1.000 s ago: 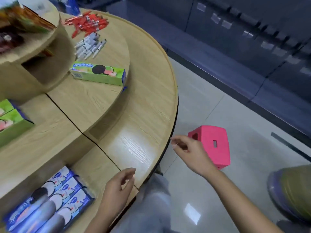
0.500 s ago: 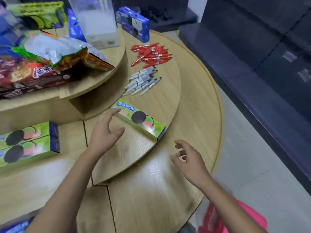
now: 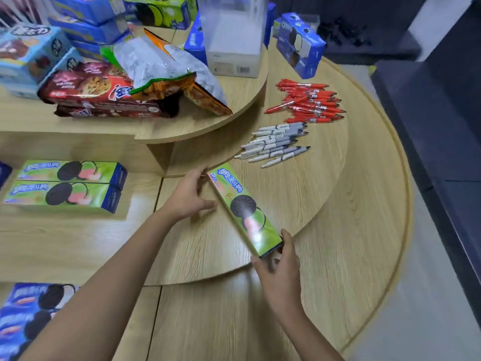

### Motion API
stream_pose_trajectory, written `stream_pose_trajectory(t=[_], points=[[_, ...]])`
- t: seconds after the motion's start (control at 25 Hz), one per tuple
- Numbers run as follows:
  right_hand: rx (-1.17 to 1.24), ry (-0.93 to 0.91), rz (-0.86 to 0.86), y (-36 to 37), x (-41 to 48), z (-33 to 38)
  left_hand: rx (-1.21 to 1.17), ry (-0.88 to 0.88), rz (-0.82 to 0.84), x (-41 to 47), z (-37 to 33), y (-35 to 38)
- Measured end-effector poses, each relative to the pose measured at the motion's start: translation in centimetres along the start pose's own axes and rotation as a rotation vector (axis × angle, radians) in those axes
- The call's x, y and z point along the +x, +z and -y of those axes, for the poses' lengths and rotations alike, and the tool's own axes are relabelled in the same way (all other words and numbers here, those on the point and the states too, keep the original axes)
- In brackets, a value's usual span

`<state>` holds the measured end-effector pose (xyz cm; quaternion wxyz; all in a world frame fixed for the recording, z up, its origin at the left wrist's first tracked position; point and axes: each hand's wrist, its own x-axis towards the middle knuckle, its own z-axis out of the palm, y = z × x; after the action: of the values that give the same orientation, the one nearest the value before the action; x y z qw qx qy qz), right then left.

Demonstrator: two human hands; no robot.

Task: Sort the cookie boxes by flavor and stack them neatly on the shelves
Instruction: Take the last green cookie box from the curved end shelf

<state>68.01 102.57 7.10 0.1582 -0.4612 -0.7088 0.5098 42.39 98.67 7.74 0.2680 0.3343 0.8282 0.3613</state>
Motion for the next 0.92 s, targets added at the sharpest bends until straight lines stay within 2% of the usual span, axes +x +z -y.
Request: stream_pose_trajectory(t=[0.24, 0.4, 0.52, 0.68, 0.92], points=[[-0.077, -0.074, -0.043, 0.1, 0.2, 0.3, -0.009, 0.038, -0.171, -2.9, -1.0, -0.3], [-0.110, -0.167, 0.006, 0.7, -1.0, 2.3, -0.028, 0.078, -0.339, -8.1, -0.4, -3.8], [-0.106, -0.240, 0.111, 2.7, -2.1, 4.6, -0.020, 0.039, -0.435, -12.8, 2.9, -7.7], [-0.111, -0.313, 0.278, 9.5, -4.5, 8.2, -0.002, -0.080, -0.568, -18.4, 9.7, -13.8], [-0.124, -0.303, 0.339, 22.5, -8.2, 12.3, -0.020, -0.159, -0.592, -21.7, 19.6, -23.7]])
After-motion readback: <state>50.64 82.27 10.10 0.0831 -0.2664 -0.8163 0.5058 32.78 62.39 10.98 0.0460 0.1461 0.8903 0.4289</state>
